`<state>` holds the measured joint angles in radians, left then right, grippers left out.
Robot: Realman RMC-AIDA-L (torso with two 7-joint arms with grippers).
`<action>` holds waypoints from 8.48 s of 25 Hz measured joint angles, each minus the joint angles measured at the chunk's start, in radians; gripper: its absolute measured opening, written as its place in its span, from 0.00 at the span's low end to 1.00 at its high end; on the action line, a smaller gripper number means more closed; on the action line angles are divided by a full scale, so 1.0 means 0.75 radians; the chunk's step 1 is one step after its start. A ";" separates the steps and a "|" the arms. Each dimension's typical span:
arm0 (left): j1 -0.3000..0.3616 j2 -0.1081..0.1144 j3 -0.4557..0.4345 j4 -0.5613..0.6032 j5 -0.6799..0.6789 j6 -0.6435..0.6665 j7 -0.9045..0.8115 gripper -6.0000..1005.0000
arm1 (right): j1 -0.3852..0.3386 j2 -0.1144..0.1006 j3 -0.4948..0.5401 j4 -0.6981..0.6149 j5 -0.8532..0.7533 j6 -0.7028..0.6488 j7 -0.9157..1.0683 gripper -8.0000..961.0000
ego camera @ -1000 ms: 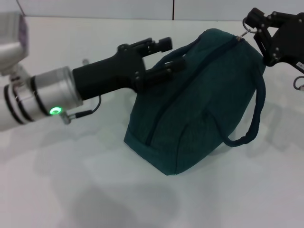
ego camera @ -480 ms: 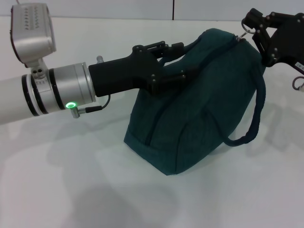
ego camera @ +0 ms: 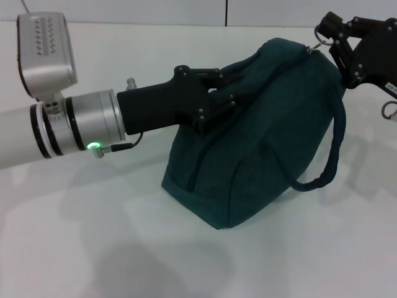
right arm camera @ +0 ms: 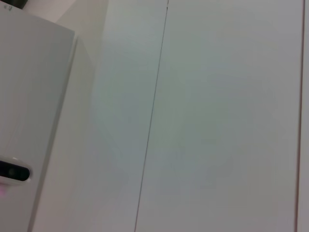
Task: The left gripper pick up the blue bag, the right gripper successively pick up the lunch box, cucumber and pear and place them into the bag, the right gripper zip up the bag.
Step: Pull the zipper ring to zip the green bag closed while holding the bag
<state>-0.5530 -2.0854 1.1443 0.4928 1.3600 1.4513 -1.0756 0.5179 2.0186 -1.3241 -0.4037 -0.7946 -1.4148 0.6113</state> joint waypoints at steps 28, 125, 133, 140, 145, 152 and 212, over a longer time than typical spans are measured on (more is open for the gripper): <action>0.112 -0.011 0.060 -0.077 -0.107 0.064 0.401 0.05 | -0.009 -0.002 0.058 0.063 0.010 0.027 0.157 0.03; 0.125 -0.013 0.129 -0.078 -0.194 0.138 0.463 0.05 | -0.083 0.010 0.011 0.038 -0.260 0.190 0.106 0.06; 0.131 -0.012 0.129 -0.078 -0.194 0.141 0.463 0.06 | -0.099 0.010 0.013 0.042 -0.243 0.185 0.105 0.04; 0.134 -0.011 0.129 -0.078 -0.194 0.141 0.463 0.06 | -0.107 0.010 0.004 0.050 -0.201 0.187 0.105 0.04; 0.132 -0.011 0.129 -0.078 -0.193 0.141 0.463 0.06 | -0.104 0.010 0.003 0.052 -0.199 0.192 0.105 0.10; 0.130 -0.011 0.129 -0.078 -0.193 0.141 0.463 0.06 | -0.094 0.010 0.002 0.055 -0.198 0.202 0.104 0.27; 0.125 -0.008 0.127 -0.095 -0.193 0.231 0.533 0.08 | -0.058 0.002 -0.212 0.047 0.062 0.390 0.104 0.03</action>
<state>-0.4592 -2.0914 1.2395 0.4217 1.2150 1.6245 -0.6759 0.4745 2.0198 -1.4828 -0.3687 -0.7480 -1.1221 0.6892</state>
